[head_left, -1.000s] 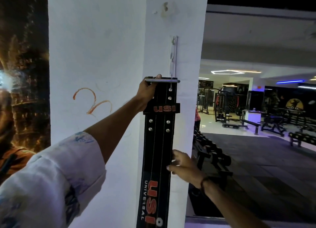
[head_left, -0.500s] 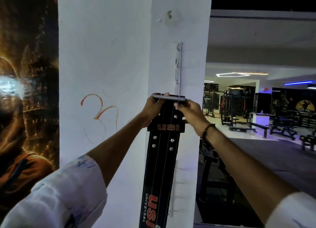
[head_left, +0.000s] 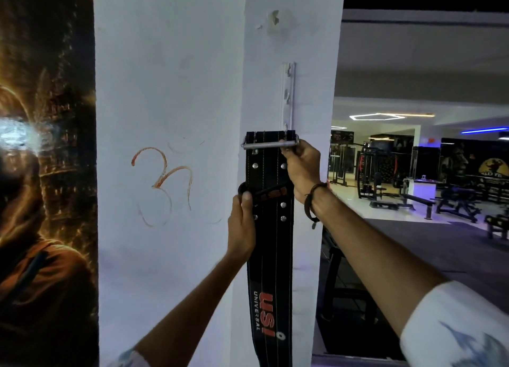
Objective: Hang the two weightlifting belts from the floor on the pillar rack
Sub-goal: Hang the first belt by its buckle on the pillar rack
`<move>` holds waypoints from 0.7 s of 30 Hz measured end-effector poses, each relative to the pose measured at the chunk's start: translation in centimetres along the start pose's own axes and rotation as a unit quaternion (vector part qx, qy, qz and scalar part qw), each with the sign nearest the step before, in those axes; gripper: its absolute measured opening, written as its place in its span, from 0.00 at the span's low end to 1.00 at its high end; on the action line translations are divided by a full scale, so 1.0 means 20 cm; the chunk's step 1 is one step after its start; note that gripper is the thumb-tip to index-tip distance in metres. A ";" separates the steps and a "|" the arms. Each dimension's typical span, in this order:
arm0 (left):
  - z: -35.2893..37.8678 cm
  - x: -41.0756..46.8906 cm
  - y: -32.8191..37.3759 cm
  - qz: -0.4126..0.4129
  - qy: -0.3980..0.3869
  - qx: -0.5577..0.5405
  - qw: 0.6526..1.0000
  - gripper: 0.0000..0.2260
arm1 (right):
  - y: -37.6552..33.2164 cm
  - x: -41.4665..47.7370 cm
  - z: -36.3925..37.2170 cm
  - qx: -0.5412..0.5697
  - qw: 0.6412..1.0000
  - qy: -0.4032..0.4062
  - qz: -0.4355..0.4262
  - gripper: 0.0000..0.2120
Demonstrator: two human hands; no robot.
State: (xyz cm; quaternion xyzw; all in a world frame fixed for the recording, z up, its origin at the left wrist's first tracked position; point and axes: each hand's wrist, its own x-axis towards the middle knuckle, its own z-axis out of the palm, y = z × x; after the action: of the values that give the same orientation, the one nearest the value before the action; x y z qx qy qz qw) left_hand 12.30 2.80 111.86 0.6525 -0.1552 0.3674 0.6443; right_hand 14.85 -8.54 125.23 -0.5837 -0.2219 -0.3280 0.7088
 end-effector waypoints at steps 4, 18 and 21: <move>-0.02 -0.15 -0.21 -0.011 -0.088 0.080 0.993 0.19 | -0.04 0.05 -0.07 0.008 0.999 0.031 0.013 0.05; 0.09 0.26 0.19 -0.010 -0.070 -0.034 0.997 0.19 | -0.05 0.02 -0.13 0.020 0.998 0.047 0.028 0.05; 0.07 -0.04 -0.05 -0.035 -0.099 0.008 0.994 0.16 | -0.09 0.05 -0.15 0.026 0.997 0.074 0.019 0.09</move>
State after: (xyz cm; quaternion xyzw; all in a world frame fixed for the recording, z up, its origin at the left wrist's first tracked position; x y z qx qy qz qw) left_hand 12.71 1.37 110.73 0.6958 -0.1929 0.2794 0.6329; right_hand 14.00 -11.81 126.41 -0.5435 -0.1659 -0.3510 0.7442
